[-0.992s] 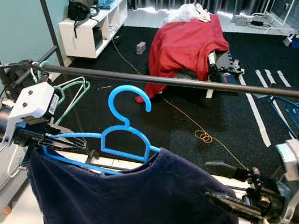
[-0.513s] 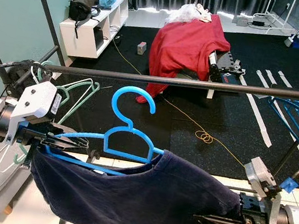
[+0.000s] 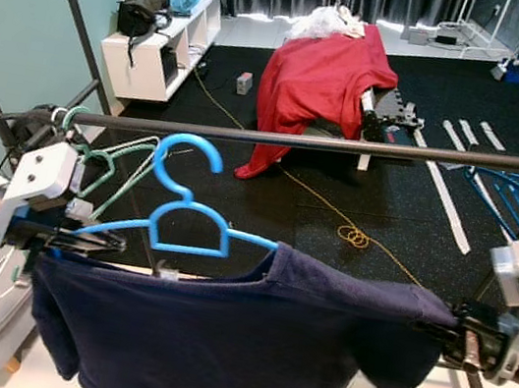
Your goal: Hang hanger
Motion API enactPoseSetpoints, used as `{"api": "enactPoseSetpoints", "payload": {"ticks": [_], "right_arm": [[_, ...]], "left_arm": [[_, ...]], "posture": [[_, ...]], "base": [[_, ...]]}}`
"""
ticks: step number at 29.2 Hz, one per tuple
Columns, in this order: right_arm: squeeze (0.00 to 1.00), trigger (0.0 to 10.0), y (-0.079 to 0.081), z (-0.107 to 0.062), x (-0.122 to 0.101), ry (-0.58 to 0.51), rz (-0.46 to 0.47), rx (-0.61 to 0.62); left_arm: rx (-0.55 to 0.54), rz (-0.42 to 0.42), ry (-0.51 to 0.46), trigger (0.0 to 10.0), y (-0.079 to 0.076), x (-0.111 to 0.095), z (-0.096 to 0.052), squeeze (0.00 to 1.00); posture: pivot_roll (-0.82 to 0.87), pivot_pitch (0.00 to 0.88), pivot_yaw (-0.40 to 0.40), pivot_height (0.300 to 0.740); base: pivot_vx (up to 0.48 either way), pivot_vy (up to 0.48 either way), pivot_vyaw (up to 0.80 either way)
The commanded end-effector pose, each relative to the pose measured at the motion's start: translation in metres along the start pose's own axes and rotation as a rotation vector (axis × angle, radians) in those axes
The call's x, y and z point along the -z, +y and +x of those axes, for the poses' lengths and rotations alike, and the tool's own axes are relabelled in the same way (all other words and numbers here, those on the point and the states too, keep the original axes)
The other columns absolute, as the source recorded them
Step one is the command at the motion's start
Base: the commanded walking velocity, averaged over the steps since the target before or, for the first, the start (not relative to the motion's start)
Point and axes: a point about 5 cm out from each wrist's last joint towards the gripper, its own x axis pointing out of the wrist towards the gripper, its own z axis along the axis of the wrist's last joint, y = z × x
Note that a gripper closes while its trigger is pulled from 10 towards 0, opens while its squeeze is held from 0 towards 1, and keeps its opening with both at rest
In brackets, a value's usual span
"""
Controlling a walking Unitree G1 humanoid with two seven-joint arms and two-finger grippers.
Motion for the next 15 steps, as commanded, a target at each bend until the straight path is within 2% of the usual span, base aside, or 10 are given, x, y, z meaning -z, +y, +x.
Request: {"api": "enactPoseSetpoints", "payload": {"ticks": [1, 2, 3, 5, 6, 7, 8, 9, 12, 15], "right_arm": [[0.00, 0.0, -0.004, -0.007, -0.009, -0.061, -0.023, 0.043], [0.00, 0.0, -0.007, -0.012, -0.014, -0.097, -0.034, 0.076], [0.00, 0.0, -0.010, -0.016, -0.016, -0.113, -0.041, 0.122], [0.00, 0.0, -0.010, -0.016, -0.016, -0.113, -0.041, 0.122], [0.00, 0.0, -0.012, -0.016, -0.012, -0.100, -0.031, 0.163], [0.00, 0.0, -0.012, -0.016, -0.012, -0.100, -0.031, 0.163], [0.00, 0.0, -0.012, -0.011, -0.002, -0.062, -0.017, 0.180], [0.00, 0.0, -0.012, -0.011, -0.002, -0.062, -0.017, 0.180], [0.00, 0.0, -0.005, 0.006, 0.023, 0.009, 0.020, 0.154], [0.00, 0.0, -0.002, 0.016, 0.034, 0.034, 0.042, 0.137]], "left_arm": [[-0.062, 0.001, 0.079, 0.0, 0.004, 0.004, -0.021, 0.00], [-0.093, -0.015, 0.078, 0.0, 0.005, 0.009, -0.027, 0.00], [-0.150, -0.031, 0.027, 0.0, 0.007, 0.008, -0.036, 0.00], [-0.150, -0.031, 0.027, 0.0, 0.007, 0.008, -0.036, 0.00], [-0.198, -0.036, -0.051, 0.0, 0.009, 0.004, -0.042, 0.00], [-0.198, -0.036, -0.051, 0.0, 0.009, 0.004, -0.042, 0.00], [-0.238, -0.034, -0.146, 0.0, 0.011, -0.004, -0.044, 0.00], [-0.238, -0.034, -0.146, 0.0, 0.011, -0.004, -0.044, 0.00], [-0.274, -0.018, -0.335, 0.0, 0.011, -0.018, -0.038, 0.00], [-0.281, -0.012, -0.405, 0.1, 0.011, -0.022, -0.031, 0.00]], "posture": [[-0.17, 0.000, 0.103, 0.740], [-0.17, 0.000, 0.103, 0.740], [-0.17, 0.000, 0.102, 0.740], [-0.17, 0.000, 0.102, 0.740], [-0.17, 0.000, 0.101, 0.740], [-0.17, 0.000, 0.101, 0.740], [-0.17, 0.000, 0.101, 0.740], [-0.17, 0.000, 0.101, 0.740], [-0.17, 0.000, 0.101, 0.740], [-0.17, 0.000, 0.094, 0.740]], "base": [[0.000, 0.000, 0.00], [0.000, 0.000, 0.00], [0.000, 0.000, 0.00], [0.000, 0.000, 0.00], [0.000, 0.000, 0.00], [0.000, 0.000, 0.00], [0.000, 0.000, 0.00], [0.000, 0.000, 0.00], [0.000, 0.000, 0.00], [0.000, 0.000, 0.00]]}}
